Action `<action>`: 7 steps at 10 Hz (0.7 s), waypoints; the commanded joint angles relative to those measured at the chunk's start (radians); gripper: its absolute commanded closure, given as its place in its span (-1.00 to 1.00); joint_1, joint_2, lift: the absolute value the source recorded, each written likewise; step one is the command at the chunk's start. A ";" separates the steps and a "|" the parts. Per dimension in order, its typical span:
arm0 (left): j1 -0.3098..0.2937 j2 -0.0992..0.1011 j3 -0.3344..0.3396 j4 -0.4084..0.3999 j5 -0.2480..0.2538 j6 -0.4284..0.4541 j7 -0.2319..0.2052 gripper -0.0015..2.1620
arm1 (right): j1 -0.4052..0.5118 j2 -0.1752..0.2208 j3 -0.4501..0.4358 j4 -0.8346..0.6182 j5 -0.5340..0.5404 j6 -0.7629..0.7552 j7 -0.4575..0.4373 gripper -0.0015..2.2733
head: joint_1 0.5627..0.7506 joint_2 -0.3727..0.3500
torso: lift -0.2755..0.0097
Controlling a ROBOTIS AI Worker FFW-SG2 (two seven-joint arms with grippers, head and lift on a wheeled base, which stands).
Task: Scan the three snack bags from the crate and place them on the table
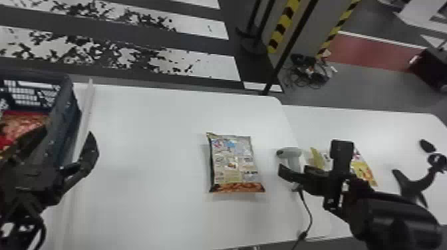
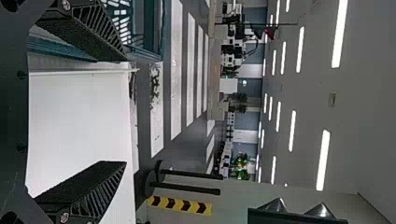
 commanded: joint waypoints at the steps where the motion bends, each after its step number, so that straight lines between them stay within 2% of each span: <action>1: 0.000 -0.001 0.000 0.000 0.000 0.000 0.001 -0.92 | -0.043 -0.014 0.020 0.067 0.018 -0.006 0.000 -0.96 | 0.41 -0.81 | 0.50; 4: 0.000 0.000 0.000 0.002 -0.001 0.000 -0.001 -0.92 | -0.112 -0.039 0.057 0.172 0.049 -0.024 0.007 -0.88 | 0.41 -0.83 | 0.50; 5: 0.000 0.000 0.000 0.003 -0.001 0.000 -0.001 -0.92 | -0.121 -0.053 0.075 0.189 0.058 -0.030 0.009 -0.66 | 0.41 -0.83 | 0.50; 6: 0.000 0.000 0.000 0.005 -0.001 0.000 -0.001 -0.92 | -0.124 -0.056 0.087 0.190 0.083 -0.036 0.017 -0.17 | 0.41 -0.84 | 0.50; 7: 0.000 0.000 0.000 0.005 -0.001 0.000 -0.001 -0.92 | -0.124 -0.054 0.089 0.190 0.087 -0.042 0.015 0.65 | 0.41 -0.84 | 0.50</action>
